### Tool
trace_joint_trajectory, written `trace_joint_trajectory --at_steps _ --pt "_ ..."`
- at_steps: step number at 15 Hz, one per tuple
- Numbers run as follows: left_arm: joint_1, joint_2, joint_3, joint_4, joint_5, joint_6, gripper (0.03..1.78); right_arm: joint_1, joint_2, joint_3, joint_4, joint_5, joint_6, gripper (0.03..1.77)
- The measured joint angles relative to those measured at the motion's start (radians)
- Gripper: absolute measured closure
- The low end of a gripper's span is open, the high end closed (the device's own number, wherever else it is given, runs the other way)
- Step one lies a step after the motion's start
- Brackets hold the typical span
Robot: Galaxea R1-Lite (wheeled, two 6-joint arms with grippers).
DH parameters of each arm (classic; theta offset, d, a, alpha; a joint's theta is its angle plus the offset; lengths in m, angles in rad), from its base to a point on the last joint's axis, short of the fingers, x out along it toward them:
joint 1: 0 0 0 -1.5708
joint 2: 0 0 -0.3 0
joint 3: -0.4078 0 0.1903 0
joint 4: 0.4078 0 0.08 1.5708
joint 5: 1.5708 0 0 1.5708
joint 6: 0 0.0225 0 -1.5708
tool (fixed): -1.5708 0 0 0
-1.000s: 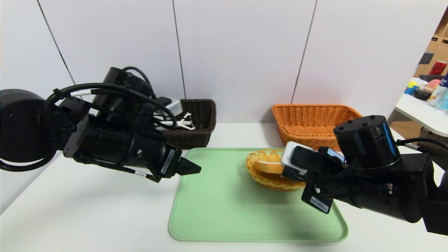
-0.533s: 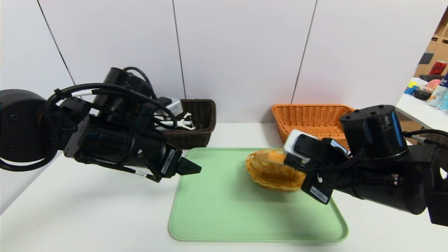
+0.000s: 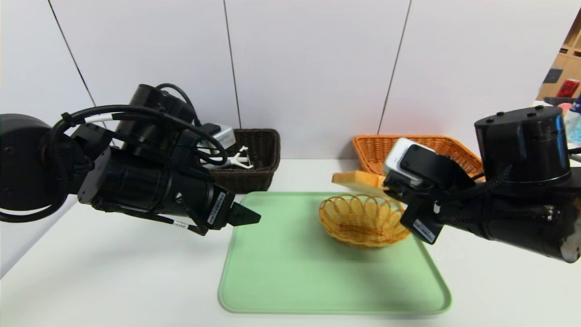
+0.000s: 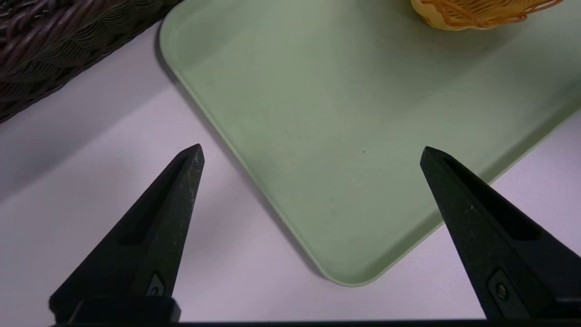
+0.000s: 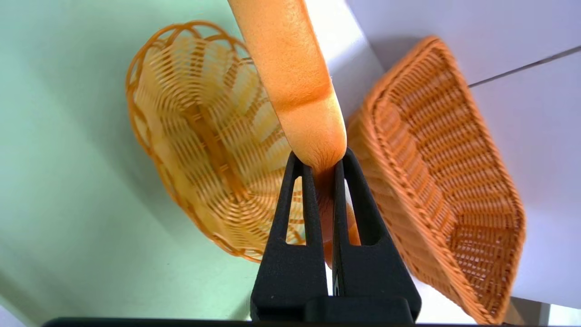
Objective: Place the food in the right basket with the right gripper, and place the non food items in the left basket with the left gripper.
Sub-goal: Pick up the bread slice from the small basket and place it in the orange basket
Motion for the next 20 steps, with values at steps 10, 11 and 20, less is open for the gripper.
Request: trace_joint_trajectory --at_steps 10,11,20 --pt "-0.005 -0.013 0.000 -0.001 0.000 0.000 0.12 -0.282 -0.068 -0.119 0.005 0.008 -0.008 1.69" --pt "-0.006 -0.013 0.000 -0.001 0.000 0.000 0.12 -0.314 -0.063 -0.133 0.004 0.008 -0.012 1.69" --pt "-0.004 0.007 0.001 -0.029 0.002 0.000 0.12 -0.444 0.129 -0.207 -0.010 0.080 -0.072 1.69"
